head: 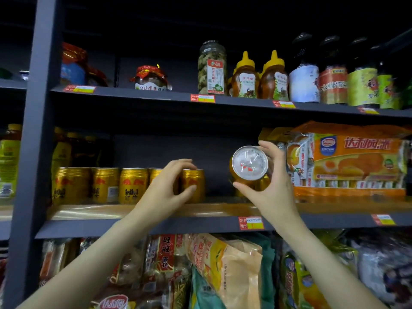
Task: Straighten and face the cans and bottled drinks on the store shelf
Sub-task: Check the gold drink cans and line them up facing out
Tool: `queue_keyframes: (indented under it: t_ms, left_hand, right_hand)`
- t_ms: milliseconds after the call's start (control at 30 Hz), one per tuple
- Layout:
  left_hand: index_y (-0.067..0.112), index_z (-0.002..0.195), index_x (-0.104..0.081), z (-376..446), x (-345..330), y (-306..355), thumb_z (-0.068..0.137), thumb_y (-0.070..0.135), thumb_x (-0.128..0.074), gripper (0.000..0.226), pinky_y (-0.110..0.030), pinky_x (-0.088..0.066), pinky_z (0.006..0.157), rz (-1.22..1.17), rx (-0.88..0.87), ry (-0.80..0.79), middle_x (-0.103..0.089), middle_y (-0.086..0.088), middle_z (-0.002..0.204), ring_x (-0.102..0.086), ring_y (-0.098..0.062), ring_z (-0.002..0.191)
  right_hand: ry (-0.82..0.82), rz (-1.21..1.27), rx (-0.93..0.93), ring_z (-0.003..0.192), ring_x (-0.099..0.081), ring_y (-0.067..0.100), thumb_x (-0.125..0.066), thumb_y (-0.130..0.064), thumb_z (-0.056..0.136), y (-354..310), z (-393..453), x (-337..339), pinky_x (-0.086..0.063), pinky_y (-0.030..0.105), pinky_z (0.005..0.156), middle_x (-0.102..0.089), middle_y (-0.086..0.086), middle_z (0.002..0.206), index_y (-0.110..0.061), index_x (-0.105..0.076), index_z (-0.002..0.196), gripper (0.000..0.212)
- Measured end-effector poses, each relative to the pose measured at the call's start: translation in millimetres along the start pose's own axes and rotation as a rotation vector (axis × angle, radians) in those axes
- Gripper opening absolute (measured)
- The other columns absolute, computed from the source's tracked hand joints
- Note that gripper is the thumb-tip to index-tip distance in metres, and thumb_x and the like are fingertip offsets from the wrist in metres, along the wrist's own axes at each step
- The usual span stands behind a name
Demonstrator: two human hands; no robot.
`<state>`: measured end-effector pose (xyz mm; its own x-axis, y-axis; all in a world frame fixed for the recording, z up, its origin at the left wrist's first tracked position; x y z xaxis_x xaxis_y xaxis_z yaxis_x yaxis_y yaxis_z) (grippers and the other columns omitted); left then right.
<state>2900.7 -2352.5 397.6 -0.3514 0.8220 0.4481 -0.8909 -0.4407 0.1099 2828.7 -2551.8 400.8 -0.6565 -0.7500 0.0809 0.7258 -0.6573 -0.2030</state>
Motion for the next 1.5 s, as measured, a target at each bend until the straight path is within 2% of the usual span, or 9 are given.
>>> queue_keyframes:
  t_ms: [167,267,433,767,933,1033,1200,1333,1500]
  left_hand:
    - [0.019,0.13,-0.049,10,-2,-29,0.092,0.033,-0.051,0.04,-0.038,-0.01,0.114,0.391,0.066,0.015,-0.046,-0.001,0.139,-0.032,-0.018,0.136]
    - [0.019,0.122,-0.058,9,-10,-37,0.088,0.046,-0.032,0.05,-0.047,-0.03,0.104,0.537,0.064,-0.012,-0.058,-0.004,0.124,-0.05,-0.028,0.12]
    - [0.019,0.115,-0.061,9,-10,-36,0.087,0.042,-0.032,0.046,-0.046,-0.043,0.089,0.631,0.05,0.039,-0.061,-0.003,0.106,-0.056,-0.028,0.096]
    - [0.019,0.114,-0.061,10,-10,-39,0.086,0.037,-0.033,0.044,-0.043,-0.044,0.087,0.662,0.028,0.048,-0.061,-0.001,0.104,-0.056,-0.026,0.094]
    - [0.019,0.115,-0.061,10,-10,-40,0.086,0.039,-0.032,0.045,-0.042,-0.043,0.09,0.647,0.021,0.06,-0.061,0.0,0.103,-0.056,-0.024,0.098]
    - [0.021,0.109,-0.062,12,-11,-39,0.086,0.04,-0.034,0.041,-0.042,-0.044,0.088,0.682,0.019,0.095,-0.061,0.002,0.099,-0.056,-0.023,0.096]
    - [0.021,0.106,-0.06,12,-13,-40,0.085,0.039,-0.034,0.038,-0.042,-0.043,0.087,0.696,0.002,0.094,-0.061,0.003,0.101,-0.055,-0.022,0.095]
    - [0.022,0.108,-0.06,12,-12,-40,0.085,0.038,-0.033,0.039,-0.041,-0.042,0.086,0.687,0.006,0.097,-0.061,0.003,0.101,-0.055,-0.022,0.093]
    - [0.022,0.111,-0.06,10,-12,-40,0.085,0.035,-0.033,0.04,-0.041,-0.043,0.087,0.674,0.016,0.094,-0.061,0.003,0.103,-0.055,-0.023,0.094]
  right_hand:
    - [-0.032,-0.124,0.111,0.12,-0.039,-0.007,-0.084,-0.013,0.066,-2,1,3,-0.031,0.003,0.099,-0.041,-0.017,0.128,-0.044,-0.027,0.128,0.089]
    - [-0.125,-0.055,-0.056,0.11,-0.049,-0.003,-0.082,-0.027,0.07,5,13,-1,-0.045,0.01,0.087,-0.046,-0.023,0.116,-0.042,-0.038,0.117,0.066]
    - [-0.285,-0.243,-0.384,0.091,-0.057,0.014,-0.074,-0.049,0.073,30,49,-33,-0.05,0.027,0.067,-0.055,-0.006,0.1,-0.023,-0.046,0.102,0.048]
    - [-0.642,-0.612,-0.294,0.085,-0.055,0.017,-0.072,-0.056,0.073,64,55,-93,-0.043,0.027,0.066,-0.059,0.002,0.098,-0.019,-0.046,0.098,0.051]
    - [-0.799,-0.708,-0.115,0.109,-0.049,0.019,-0.069,-0.049,0.078,56,57,-83,-0.046,0.029,0.085,-0.049,0.004,0.123,-0.016,-0.054,0.12,0.055]
    - [-0.819,-0.702,-0.042,0.114,-0.05,0.018,-0.071,-0.041,0.08,54,60,-80,-0.044,0.036,0.096,-0.055,0.0,0.121,-0.018,-0.056,0.123,0.051]
    - [-0.881,-0.84,-0.038,0.117,-0.05,0.023,-0.07,-0.033,0.082,79,69,-113,-0.036,0.042,0.101,-0.058,0.004,0.121,-0.017,-0.055,0.124,0.047]
    - [-0.843,-0.896,-0.067,0.114,-0.054,0.028,-0.066,-0.023,0.087,100,73,-133,-0.045,0.04,0.097,-0.057,0.01,0.124,-0.014,-0.053,0.127,0.043]
    - [-0.896,-0.876,-0.193,0.127,-0.044,0.027,-0.068,-0.039,0.083,105,91,-104,-0.038,0.042,0.102,-0.046,0.007,0.14,-0.021,-0.046,0.135,0.059]
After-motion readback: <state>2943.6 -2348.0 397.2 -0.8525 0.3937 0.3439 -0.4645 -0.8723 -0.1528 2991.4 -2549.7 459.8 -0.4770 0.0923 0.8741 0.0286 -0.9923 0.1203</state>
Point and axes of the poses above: each hand's wrist, its own z-axis towards the middle knuckle, its own x-axis out of the back of the hand, y = z × x, the point moved 6 cm from there along z, towards the middle knuckle
